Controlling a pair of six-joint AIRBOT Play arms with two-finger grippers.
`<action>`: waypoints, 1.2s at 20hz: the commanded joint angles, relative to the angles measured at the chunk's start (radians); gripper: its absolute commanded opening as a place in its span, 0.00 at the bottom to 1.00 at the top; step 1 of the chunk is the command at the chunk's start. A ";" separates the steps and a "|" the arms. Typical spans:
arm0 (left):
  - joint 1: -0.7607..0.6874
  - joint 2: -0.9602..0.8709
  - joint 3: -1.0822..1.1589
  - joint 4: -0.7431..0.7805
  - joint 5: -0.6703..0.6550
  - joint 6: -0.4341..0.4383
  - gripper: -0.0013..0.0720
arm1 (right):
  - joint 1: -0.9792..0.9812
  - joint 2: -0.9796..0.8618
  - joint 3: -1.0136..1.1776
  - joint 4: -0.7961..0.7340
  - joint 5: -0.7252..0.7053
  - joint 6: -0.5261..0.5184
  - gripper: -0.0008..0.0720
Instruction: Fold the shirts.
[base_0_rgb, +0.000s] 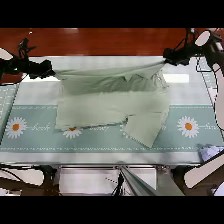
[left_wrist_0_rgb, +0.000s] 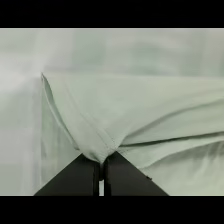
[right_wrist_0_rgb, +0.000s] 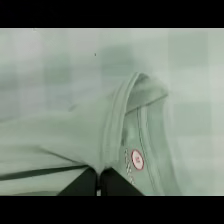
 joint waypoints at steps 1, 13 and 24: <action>-0.002 -0.015 0.006 -0.003 -0.184 0.007 0.05 | 0.002 -0.004 0.000 -0.023 0.240 -0.009 0.05; 0.148 0.081 -0.142 0.084 -0.500 0.014 0.83 | -0.074 0.095 -0.075 -0.301 0.585 -0.147 0.56; 0.289 0.243 -0.672 -0.025 -0.262 0.190 0.84 | -0.306 0.373 -0.695 0.363 0.217 -0.435 0.67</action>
